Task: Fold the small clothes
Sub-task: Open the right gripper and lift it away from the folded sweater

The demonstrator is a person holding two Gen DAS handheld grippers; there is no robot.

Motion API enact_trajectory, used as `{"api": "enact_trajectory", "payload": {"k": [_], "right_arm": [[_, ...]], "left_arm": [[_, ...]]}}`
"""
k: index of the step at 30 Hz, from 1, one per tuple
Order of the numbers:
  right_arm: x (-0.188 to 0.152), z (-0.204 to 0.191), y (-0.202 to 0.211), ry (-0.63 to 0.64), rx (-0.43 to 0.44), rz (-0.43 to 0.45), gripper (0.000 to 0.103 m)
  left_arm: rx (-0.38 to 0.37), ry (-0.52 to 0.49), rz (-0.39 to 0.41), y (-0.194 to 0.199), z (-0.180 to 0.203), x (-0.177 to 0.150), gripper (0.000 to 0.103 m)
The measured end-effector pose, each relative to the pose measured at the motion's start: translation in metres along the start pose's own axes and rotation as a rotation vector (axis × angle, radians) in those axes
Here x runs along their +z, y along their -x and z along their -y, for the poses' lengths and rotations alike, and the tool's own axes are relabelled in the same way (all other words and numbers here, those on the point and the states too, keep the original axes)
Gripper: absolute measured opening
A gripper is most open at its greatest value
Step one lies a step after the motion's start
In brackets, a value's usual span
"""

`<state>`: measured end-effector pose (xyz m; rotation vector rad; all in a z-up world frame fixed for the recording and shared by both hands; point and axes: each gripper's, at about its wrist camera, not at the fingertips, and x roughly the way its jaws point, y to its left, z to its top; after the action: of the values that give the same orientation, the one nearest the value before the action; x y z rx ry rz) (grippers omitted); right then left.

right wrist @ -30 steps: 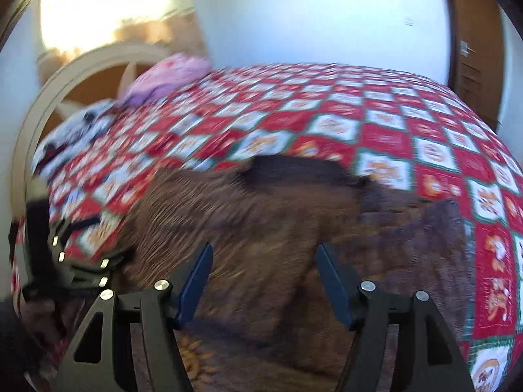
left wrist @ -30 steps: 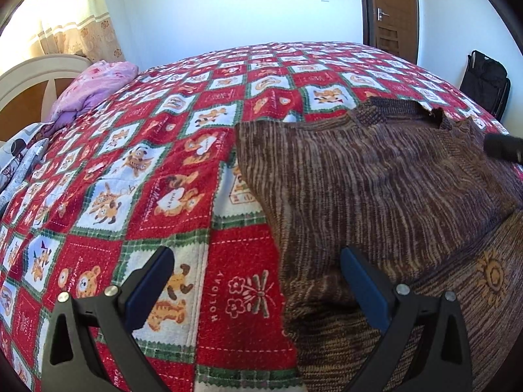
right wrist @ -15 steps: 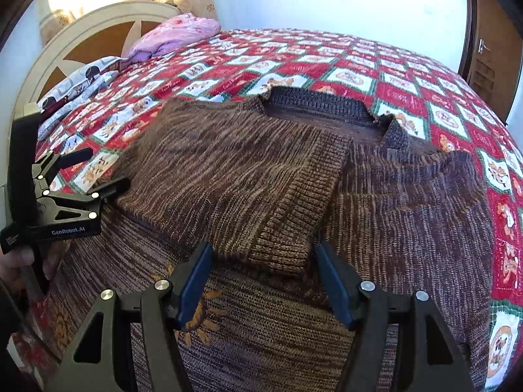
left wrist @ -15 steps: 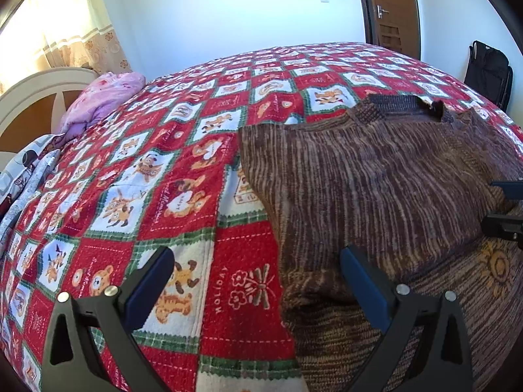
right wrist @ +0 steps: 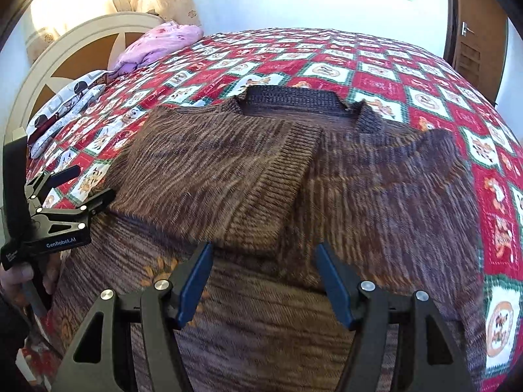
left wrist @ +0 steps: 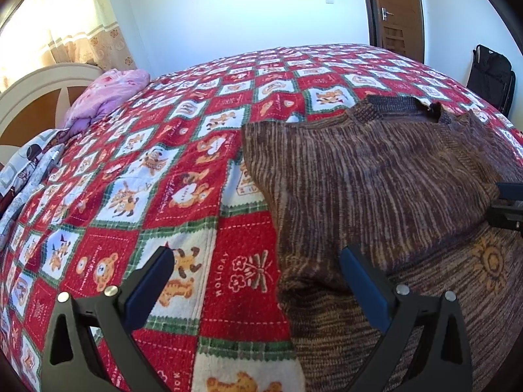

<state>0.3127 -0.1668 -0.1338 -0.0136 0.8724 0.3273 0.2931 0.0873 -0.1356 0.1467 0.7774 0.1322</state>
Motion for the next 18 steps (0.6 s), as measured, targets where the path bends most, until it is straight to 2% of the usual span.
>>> {"api": "enact_trajectory", "payload": {"k": [4, 7, 9, 18], "right_arm": [[-0.005, 0.010, 0.011, -0.038, -0.003, 0.019, 0.066], [-0.009, 0.011, 0.020, -0.049, -0.007, 0.027, 0.066], [-0.012, 0.010, 0.025, -0.049, -0.007, 0.031, 0.066], [-0.037, 0.000, 0.049, -0.059, 0.017, 0.059, 0.066]], "left_arm": [[-0.001, -0.004, 0.018, 0.009, 0.001, -0.001, 0.103], [-0.041, 0.011, 0.025, 0.020, 0.004, -0.004, 0.103], [-0.070, 0.017, 0.031, 0.029, 0.007, -0.007, 0.103], [-0.099, 0.009, 0.094, 0.072, 0.021, -0.014, 0.103]]}}
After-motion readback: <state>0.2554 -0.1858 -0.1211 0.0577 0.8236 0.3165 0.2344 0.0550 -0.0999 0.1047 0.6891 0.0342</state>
